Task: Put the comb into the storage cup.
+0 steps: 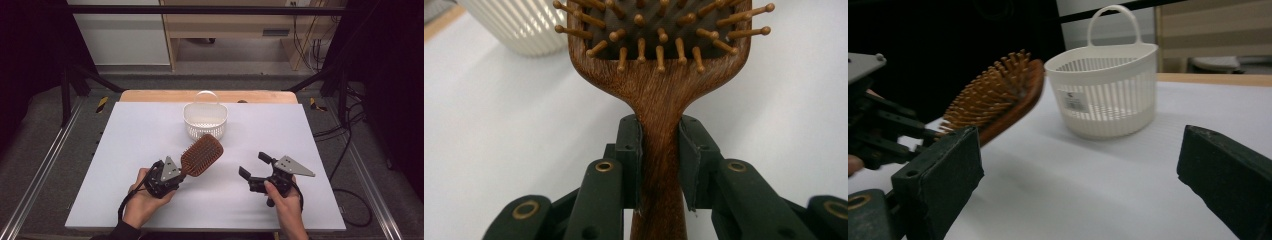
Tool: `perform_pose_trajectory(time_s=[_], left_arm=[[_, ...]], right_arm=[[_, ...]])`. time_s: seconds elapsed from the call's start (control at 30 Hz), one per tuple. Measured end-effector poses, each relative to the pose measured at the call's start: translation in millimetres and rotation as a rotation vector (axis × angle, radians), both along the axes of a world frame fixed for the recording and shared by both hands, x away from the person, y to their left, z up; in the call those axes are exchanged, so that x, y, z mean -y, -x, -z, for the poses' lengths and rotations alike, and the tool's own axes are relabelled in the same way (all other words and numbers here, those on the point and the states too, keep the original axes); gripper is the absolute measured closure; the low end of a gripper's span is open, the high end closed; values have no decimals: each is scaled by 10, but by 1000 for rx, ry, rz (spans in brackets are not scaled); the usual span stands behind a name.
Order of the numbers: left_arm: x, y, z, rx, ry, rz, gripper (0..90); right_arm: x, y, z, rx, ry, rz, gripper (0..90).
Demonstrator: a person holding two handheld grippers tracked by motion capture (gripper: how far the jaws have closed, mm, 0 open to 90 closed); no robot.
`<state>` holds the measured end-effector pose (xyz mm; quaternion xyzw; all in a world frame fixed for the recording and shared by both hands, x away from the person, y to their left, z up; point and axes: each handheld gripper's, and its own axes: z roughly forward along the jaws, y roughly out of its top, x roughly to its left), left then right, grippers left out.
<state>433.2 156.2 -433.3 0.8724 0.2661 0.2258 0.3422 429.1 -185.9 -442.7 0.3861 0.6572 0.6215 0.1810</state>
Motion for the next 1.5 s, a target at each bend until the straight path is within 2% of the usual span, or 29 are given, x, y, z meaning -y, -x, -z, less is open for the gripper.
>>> perform_pose_trajectory(time_s=[0.07, 0.17, 0.23, 0.3, 0.37, 0.43, 0.5, 0.57, 0.67, 1.07, 1.5], left_arm=[[21, -2, 4, 6, 11, 2, 726], [84, 9, 24, 58, 33, 0, 726], [113, 12, 45, 79, 88, 0, 726], [134, 17, 52, 96, 121, -2, 726], [144, 19, 57, 97, 149, 5, 726], [163, 35, 58, 111, 141, 9, 726], [164, 51, 78, 109, 176, 18, 726], [183, 71, 91, 125, 163, 24, 726], [211, 98, 103, 127, 163, 37, 726], [181, 154, 68, 166, 203, 37, 726], [164, 172, 60, 185, 204, 40, 725]], right_arm=[[-50, -18, -7, -12, -18, -14, 51], [-195, -75, -38, -34, -64, -49, 53], [-282, -107, -66, -44, -71, -65, 55], [-348, -133, -87, -53, -76, -74, 58], [-422, -159, -101, -71, -89, -91, 58], [-477, -170, -113, -84, -100, -107, 58], [-529, -181, -124, -103, -127, -124, 58], [-581, -195, -133, -110, -136, -133, 60], [-644, -210, -142, -113, -138, -135, 62], [-788, -254, -276, -122, -152, -150, 123], [-806, -319, -406, -110, -171, -142, 202]])
